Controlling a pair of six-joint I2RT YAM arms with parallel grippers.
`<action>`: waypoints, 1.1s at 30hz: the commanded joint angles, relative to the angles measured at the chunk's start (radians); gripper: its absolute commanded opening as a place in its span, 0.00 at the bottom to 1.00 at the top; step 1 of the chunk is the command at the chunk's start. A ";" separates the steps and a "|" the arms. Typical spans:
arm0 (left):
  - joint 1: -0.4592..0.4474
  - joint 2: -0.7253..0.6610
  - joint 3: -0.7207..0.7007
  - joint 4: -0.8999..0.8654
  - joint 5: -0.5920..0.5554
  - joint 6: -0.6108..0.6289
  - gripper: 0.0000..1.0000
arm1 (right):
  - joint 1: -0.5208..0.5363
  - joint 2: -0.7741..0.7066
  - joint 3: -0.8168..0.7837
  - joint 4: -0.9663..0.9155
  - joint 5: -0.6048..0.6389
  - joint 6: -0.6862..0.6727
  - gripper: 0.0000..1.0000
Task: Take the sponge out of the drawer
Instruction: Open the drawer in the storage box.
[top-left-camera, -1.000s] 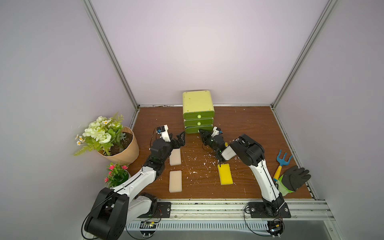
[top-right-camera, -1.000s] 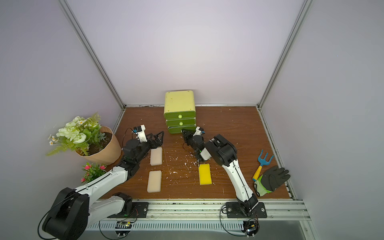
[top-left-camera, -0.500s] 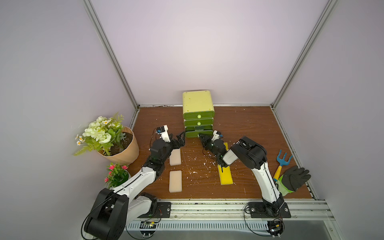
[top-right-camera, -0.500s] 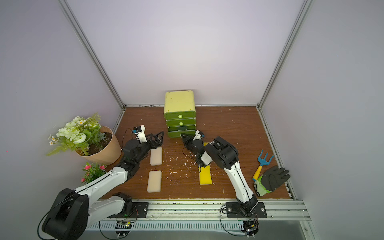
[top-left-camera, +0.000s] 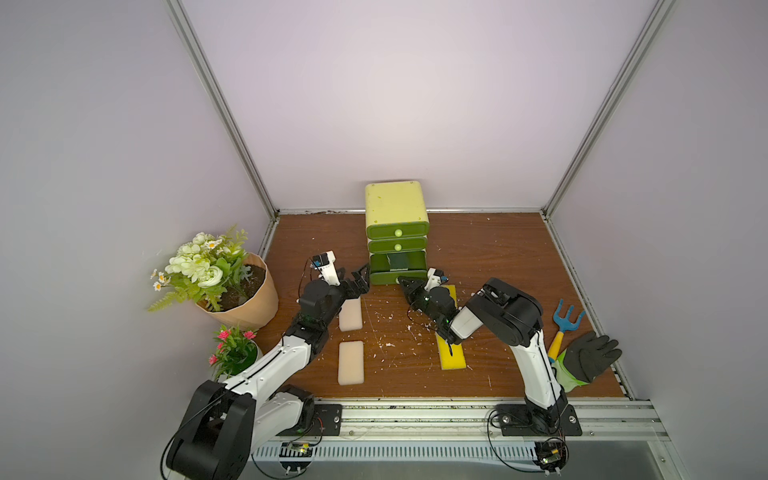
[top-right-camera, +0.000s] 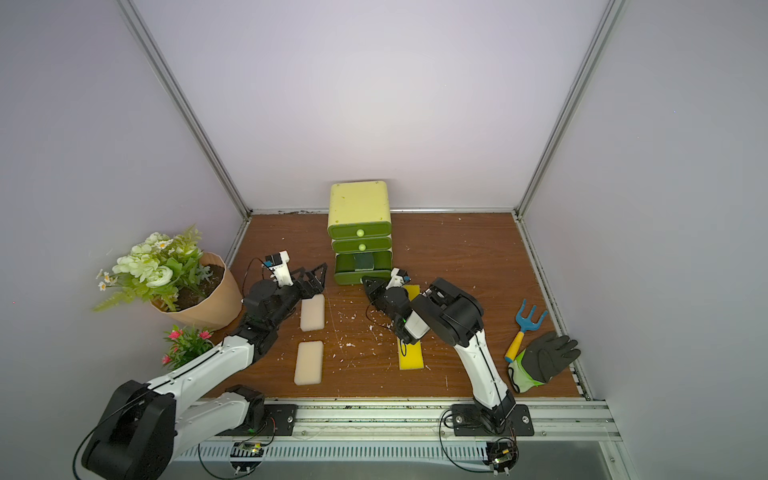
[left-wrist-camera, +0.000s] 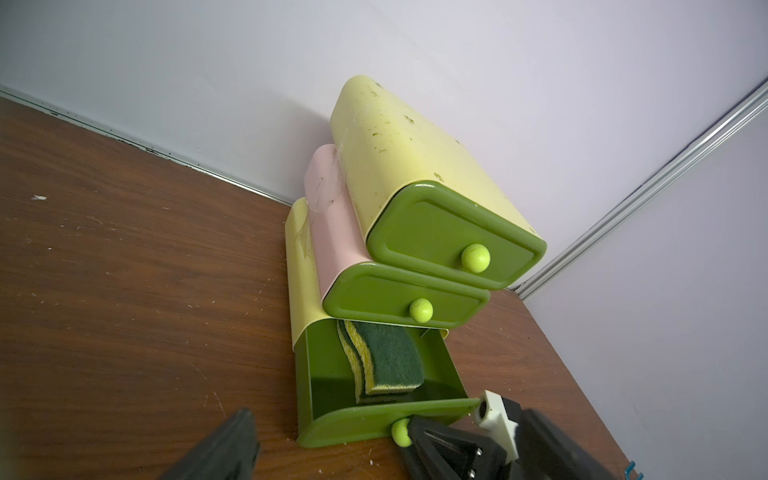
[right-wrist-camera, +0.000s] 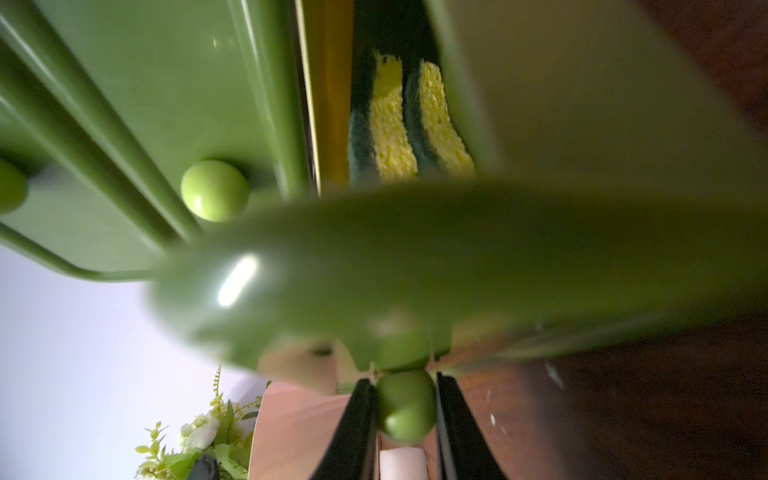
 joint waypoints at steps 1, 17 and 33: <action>0.014 -0.015 -0.007 0.028 0.013 -0.004 1.00 | 0.018 -0.065 -0.022 0.060 0.004 -0.033 0.17; 0.014 0.008 -0.004 0.043 0.023 -0.018 1.00 | 0.080 -0.121 -0.166 0.117 0.033 -0.046 0.18; 0.014 0.009 -0.002 0.037 0.023 -0.013 1.00 | 0.120 -0.279 -0.260 0.014 0.067 -0.192 0.46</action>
